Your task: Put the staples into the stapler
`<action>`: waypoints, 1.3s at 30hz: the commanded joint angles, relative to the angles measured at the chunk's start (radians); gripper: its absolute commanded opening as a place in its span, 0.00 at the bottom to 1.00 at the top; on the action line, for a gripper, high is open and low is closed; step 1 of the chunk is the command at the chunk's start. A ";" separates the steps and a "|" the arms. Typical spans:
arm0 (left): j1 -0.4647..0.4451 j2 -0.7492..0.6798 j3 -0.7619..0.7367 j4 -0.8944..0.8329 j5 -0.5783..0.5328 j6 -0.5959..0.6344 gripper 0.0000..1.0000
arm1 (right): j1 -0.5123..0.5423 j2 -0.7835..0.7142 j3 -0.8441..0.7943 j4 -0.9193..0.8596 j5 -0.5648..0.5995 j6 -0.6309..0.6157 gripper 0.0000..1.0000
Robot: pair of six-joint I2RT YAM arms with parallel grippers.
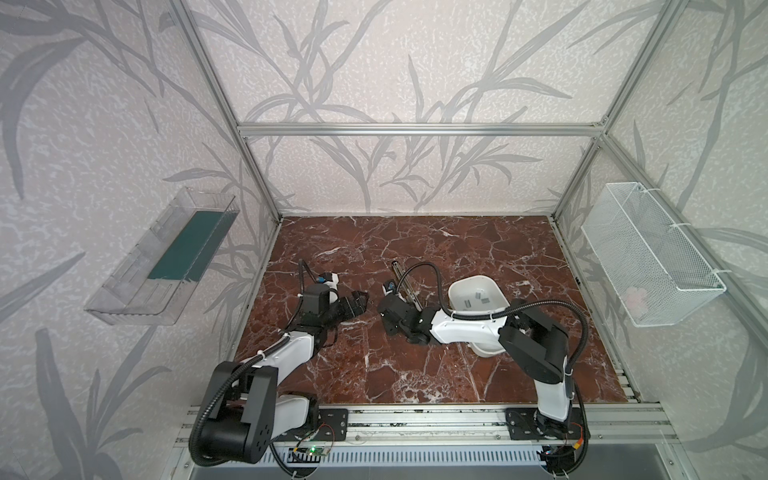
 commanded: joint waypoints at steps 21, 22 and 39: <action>0.003 -0.003 0.010 0.014 -0.002 0.011 0.99 | -0.003 0.010 -0.003 0.019 0.005 0.007 0.06; 0.003 -0.003 0.009 0.014 -0.003 0.011 0.99 | -0.002 0.012 -0.002 0.019 0.004 0.007 0.07; 0.004 -0.004 0.010 0.015 -0.003 0.010 0.99 | -0.002 0.024 -0.007 0.014 0.001 0.018 0.06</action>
